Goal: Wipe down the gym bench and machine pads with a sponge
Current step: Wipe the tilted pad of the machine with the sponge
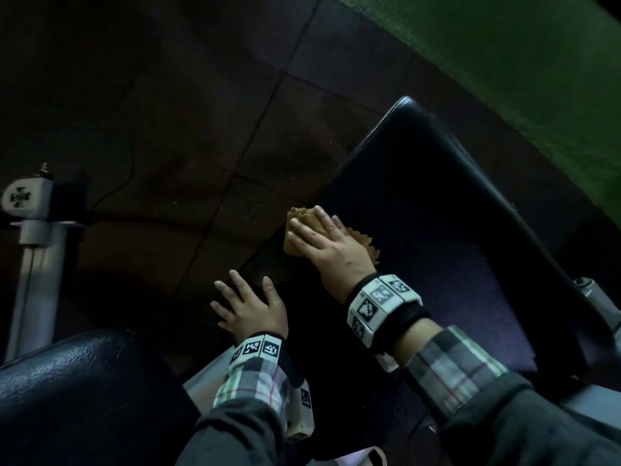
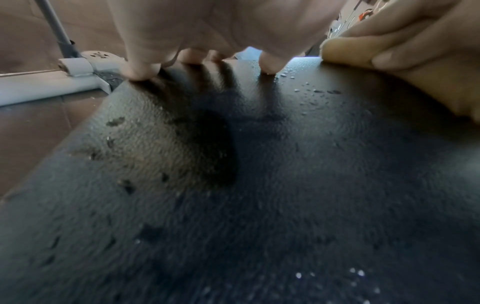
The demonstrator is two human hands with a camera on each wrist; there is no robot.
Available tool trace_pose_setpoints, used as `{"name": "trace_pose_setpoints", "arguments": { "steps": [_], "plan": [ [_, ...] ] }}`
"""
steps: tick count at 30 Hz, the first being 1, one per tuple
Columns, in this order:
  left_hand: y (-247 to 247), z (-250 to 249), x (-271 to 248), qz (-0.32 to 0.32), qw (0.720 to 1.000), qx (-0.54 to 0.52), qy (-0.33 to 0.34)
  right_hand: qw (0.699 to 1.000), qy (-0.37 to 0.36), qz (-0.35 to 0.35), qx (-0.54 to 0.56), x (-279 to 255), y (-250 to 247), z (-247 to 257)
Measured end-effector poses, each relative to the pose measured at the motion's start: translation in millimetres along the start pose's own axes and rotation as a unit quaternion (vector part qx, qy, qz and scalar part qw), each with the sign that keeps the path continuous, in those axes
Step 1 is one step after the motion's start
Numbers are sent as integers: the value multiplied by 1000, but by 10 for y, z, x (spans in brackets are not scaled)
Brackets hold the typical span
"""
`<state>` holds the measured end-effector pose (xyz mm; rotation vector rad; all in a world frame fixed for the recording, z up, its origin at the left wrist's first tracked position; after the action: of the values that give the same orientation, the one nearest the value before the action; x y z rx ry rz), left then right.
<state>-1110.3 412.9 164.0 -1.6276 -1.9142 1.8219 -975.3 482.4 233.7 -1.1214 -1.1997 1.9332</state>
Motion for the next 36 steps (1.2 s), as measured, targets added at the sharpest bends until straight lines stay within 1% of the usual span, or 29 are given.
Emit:
{"name": "trace_pose_setpoints", "arguments": {
  "steps": [2,6,8,10,13,16,18,21,23,25,28,31,33,36],
  "plan": [
    [2,1,5,-1,1000,1,0,1000,-19,-22,-7,-170,133,9],
    [13,2,12,-3,1000,3,0,998,-39,-37,-19,-694,319,-48],
    [15,6,14,-5,1000,3,1,997,-34,-59,-27,-910,349,-178],
    [15,7,18,-7,1000,7,-1,996,-11,-88,-22,-1024,322,-331],
    [23,8,31,-7,1000,9,-3,993,45,-112,-5,-984,229,-441],
    [18,5,32,-9,1000,11,-2,989,88,-117,0,-770,169,-290],
    [9,-1,35,-11,1000,10,-3,988,94,-120,0,-624,209,-108],
    [-3,-9,36,-13,1000,1,-3,990,101,-98,-20,-563,388,158],
    [-9,-11,39,-13,1000,-4,-4,991,101,-88,-25,-670,554,280],
    [-13,-13,36,-14,1000,-3,-6,992,83,-94,-17,-891,709,336],
    [-12,-16,28,-13,1000,1,-8,988,76,-130,-12,-1289,834,264],
    [2,-22,27,-10,1000,4,-9,982,115,-151,5,-1525,785,69],
    [4,-25,26,-10,1000,5,-10,978,142,-154,13,-1492,685,-61],
    [1,-22,25,-8,1000,6,-10,977,150,-150,7,-1227,499,-115]
  ]
}}
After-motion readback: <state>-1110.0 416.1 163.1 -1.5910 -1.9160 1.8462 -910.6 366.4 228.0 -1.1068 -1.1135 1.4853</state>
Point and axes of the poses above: each hand's wrist, its own x-axis towards the middle knuckle, its own y-axis out of the palm, z = x × y, the point moved 2 cm from there along x, towards the middle knuckle, and after that the axes turned 7 degrees about x, right-handed, at the moved point
